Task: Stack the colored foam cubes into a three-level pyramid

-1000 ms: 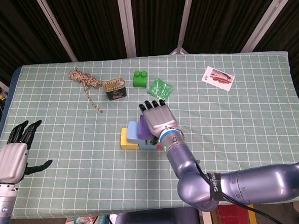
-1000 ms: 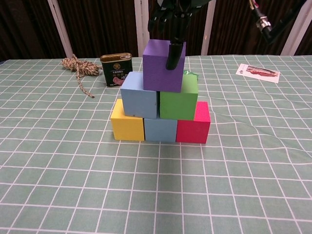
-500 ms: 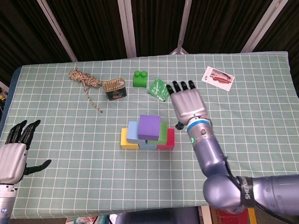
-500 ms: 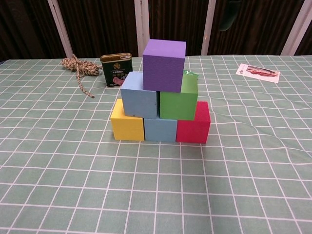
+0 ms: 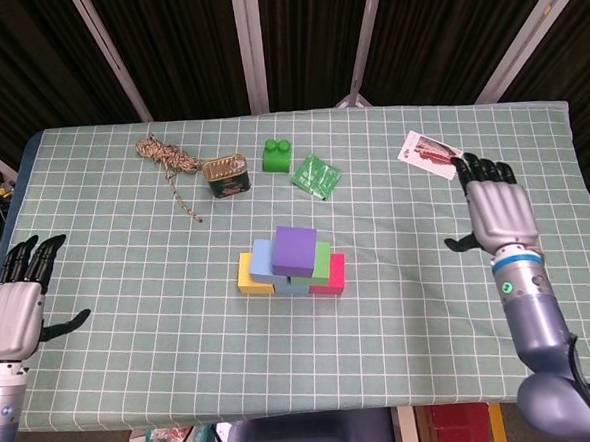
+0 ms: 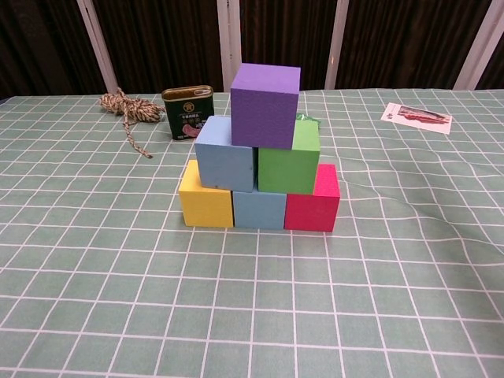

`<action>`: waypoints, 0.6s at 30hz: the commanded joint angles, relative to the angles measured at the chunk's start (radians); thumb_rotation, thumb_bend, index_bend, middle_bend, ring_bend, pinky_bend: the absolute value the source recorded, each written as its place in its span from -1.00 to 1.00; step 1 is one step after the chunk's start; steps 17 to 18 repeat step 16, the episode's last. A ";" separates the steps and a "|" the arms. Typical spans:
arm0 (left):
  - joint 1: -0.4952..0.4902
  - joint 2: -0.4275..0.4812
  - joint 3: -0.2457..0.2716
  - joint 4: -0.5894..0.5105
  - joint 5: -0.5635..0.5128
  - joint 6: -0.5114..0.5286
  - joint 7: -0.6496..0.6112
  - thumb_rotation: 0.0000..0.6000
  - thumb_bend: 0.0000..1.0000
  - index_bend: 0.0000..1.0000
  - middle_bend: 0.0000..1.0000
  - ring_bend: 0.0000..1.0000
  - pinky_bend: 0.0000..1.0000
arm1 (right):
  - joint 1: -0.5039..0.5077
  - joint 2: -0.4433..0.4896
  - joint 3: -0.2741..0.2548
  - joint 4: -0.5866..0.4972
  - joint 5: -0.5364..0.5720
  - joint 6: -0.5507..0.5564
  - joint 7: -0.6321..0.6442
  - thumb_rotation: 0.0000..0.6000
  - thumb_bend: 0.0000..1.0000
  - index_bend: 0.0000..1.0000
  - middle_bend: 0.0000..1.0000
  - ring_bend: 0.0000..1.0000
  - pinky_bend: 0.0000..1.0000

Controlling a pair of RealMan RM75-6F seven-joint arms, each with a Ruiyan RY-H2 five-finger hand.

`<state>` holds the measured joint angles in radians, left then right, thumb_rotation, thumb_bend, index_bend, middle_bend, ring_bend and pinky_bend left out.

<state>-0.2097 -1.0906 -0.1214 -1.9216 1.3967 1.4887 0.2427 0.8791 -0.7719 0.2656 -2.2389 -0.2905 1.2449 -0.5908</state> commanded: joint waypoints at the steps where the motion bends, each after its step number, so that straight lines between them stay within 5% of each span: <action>1: 0.018 -0.031 0.010 0.058 0.024 0.029 -0.023 1.00 -0.87 -0.97 -0.89 -1.00 -0.97 | -0.281 -0.014 -0.149 0.043 -0.345 0.055 0.269 1.00 -0.68 -1.00 -1.00 -1.00 -1.00; 12: 0.111 -0.050 0.070 0.188 0.060 0.106 -0.157 1.00 -0.87 -1.00 -1.00 -1.00 -0.98 | -0.571 -0.113 -0.313 0.236 -0.747 0.200 0.489 1.00 -0.68 -1.00 -1.00 -1.00 -1.00; 18: 0.125 -0.060 0.082 0.241 0.061 0.106 -0.184 1.00 -0.87 -1.00 -1.00 -1.00 -0.98 | -0.614 -0.154 -0.335 0.303 -0.804 0.219 0.506 1.00 -0.68 -1.00 -1.00 -1.00 -1.00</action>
